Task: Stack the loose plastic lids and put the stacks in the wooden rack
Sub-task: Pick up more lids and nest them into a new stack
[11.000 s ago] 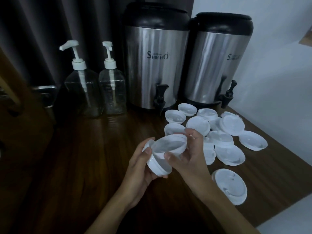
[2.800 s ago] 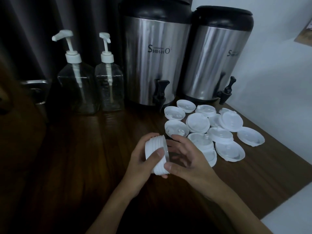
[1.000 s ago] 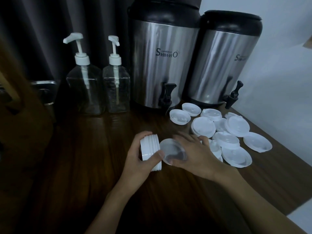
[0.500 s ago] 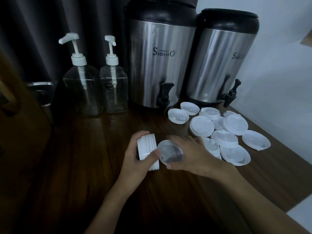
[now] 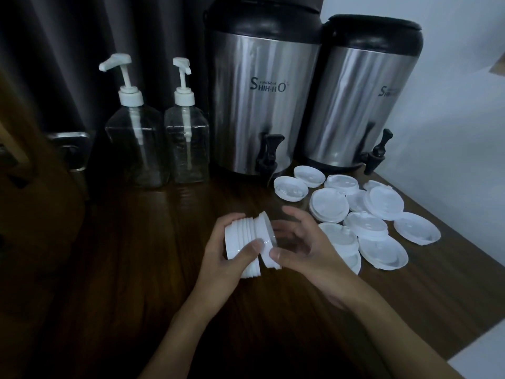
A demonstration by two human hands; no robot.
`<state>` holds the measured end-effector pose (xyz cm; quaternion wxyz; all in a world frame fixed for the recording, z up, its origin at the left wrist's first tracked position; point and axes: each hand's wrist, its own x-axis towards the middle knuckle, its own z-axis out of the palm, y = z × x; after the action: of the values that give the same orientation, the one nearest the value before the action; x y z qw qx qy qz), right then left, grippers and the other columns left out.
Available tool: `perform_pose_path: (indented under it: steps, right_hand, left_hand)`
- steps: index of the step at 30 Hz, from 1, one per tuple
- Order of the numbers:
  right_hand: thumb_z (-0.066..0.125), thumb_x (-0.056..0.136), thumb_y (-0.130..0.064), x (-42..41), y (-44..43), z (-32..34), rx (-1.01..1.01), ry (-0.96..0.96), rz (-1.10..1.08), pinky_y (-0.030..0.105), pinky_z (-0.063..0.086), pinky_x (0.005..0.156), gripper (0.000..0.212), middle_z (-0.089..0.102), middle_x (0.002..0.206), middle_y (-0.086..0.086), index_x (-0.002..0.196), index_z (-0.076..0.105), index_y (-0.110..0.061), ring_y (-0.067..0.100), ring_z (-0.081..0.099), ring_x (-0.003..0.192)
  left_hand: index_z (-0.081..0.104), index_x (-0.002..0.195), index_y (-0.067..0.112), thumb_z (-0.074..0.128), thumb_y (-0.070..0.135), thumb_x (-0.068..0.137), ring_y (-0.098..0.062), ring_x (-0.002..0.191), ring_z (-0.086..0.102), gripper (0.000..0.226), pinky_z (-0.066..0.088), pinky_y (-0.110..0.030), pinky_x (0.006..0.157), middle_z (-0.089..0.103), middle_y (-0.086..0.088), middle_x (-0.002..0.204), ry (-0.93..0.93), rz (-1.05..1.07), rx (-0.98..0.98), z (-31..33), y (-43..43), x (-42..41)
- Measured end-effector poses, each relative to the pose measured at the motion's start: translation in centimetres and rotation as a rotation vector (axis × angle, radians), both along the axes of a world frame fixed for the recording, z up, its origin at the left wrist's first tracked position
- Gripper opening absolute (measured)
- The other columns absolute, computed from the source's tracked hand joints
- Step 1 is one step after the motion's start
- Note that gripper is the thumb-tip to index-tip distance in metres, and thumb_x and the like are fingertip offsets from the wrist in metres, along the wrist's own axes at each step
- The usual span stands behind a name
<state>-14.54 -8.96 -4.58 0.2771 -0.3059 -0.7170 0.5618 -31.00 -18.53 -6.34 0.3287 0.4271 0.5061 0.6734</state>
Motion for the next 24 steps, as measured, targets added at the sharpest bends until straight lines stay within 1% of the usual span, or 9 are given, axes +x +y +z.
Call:
perform_pose_path:
  steps: [4, 8, 10, 13, 16, 19, 20, 23, 24]
  right_hand:
    - [0.088, 0.067, -0.04, -0.6, -0.6, -0.6, -0.056, 0.03, 0.006, 0.037, 0.057, 0.094, 0.079, 0.065, 0.13, -0.009, 0.135, 0.048, -0.045, 0.011, 0.061, 0.124]
    - [0.088, 0.066, -0.043, -0.9, -0.8, -0.9, -0.088, 0.024, 0.041, 0.031, 0.056, 0.093, 0.079, 0.065, 0.13, -0.01, 0.135, 0.048, -0.044, 0.01, 0.061, 0.123]
    - [0.088, 0.067, -0.043, -1.0, -1.0, -1.0, -0.089, 0.017, 0.05, 0.029, 0.056, 0.092, 0.084, 0.064, 0.132, -0.01, 0.14, 0.045, -0.039, 0.01, 0.061, 0.124]
    - [0.088, 0.066, -0.05, -1.2, -1.1, -0.8, -0.073, -0.01, 0.059, 0.03, 0.056, 0.094, 0.099, 0.062, 0.134, -0.012, 0.149, 0.038, -0.03, 0.009, 0.059, 0.126]
    - [0.088, 0.063, -0.058, -1.3, -1.0, -0.6, -0.042, -0.042, 0.074, 0.033, 0.053, 0.101, 0.104, 0.061, 0.134, -0.014, 0.149, 0.034, -0.036, 0.008, 0.058, 0.126]
    - [0.087, 0.065, -0.058, -1.4, -1.1, -0.5, -0.01, -0.058, 0.101, 0.038, 0.052, 0.104, 0.106, 0.057, 0.139, -0.013, 0.152, 0.032, -0.033, 0.009, 0.057, 0.129]
    - [0.087, 0.066, -0.057, -1.4, -1.1, -0.4, 0.001, -0.06, 0.116, 0.039, 0.052, 0.104, 0.105, 0.055, 0.141, -0.014, 0.152, 0.032, -0.033, 0.01, 0.056, 0.13]
    - [0.086, 0.07, -0.049, -1.1, -1.0, 0.1, 0.056, -0.074, 0.169, 0.034, 0.054, 0.101, 0.092, 0.051, 0.144, -0.02, 0.146, 0.035, -0.045, 0.009, 0.054, 0.132]
    - [0.085, 0.072, -0.048, -1.1, -1.0, 0.3, 0.078, -0.085, 0.177, 0.035, 0.054, 0.101, 0.088, 0.051, 0.144, -0.019, 0.146, 0.036, -0.046, 0.009, 0.054, 0.132]
  left_hand:
    - [0.059, 0.107, 0.059, 0.073, 0.049, 0.072, 0.001, 0.099, 0.066, 0.04, 0.059, -0.024, 0.067, 0.063, 0.029, 0.104, -0.019, -0.007, 0.019, 0.1, -0.1, 0.0]
    - [0.058, 0.105, 0.062, 0.072, 0.048, 0.073, 0.005, 0.099, 0.064, 0.038, 0.058, -0.02, 0.07, 0.062, 0.031, 0.104, 0.007, -0.016, 0.023, 0.2, -0.1, 0.2]
    - [0.058, 0.104, 0.062, 0.073, 0.047, 0.073, 0.006, 0.097, 0.063, 0.038, 0.058, -0.021, 0.071, 0.062, 0.032, 0.102, 0.01, -0.021, 0.025, 0.3, -0.1, 0.2]
    - [0.059, 0.106, 0.058, 0.071, 0.05, 0.07, 0.003, 0.097, 0.065, 0.038, 0.058, -0.022, 0.07, 0.063, 0.029, 0.102, -0.015, -0.035, 0.026, 0.2, -0.1, 0.2]
    - [0.059, 0.106, 0.058, 0.07, 0.049, 0.069, 0.004, 0.097, 0.065, 0.04, 0.057, -0.02, 0.07, 0.063, 0.029, 0.102, -0.011, -0.038, 0.025, 0.3, -0.1, 0.3]
    - [0.058, 0.107, 0.058, 0.071, 0.048, 0.07, 0.006, 0.097, 0.064, 0.041, 0.056, -0.017, 0.069, 0.062, 0.031, 0.102, 0.006, -0.04, 0.024, 0.2, -0.1, 0.2]
    - [0.057, 0.108, 0.059, 0.071, 0.048, 0.07, 0.006, 0.098, 0.063, 0.042, 0.056, -0.017, 0.07, 0.062, 0.03, 0.103, 0.011, -0.044, 0.022, 0.1, -0.1, 0.2]
    - [0.057, 0.109, 0.06, 0.072, 0.047, 0.07, 0.006, 0.101, 0.063, 0.043, 0.056, -0.016, 0.071, 0.062, 0.03, 0.104, 0.022, -0.063, 0.011, -0.1, -0.1, 0.2]
    - [0.057, 0.108, 0.06, 0.072, 0.047, 0.07, 0.005, 0.1, 0.063, 0.043, 0.056, -0.016, 0.07, 0.062, 0.03, 0.103, 0.018, -0.069, 0.007, -0.1, -0.1, 0.2]
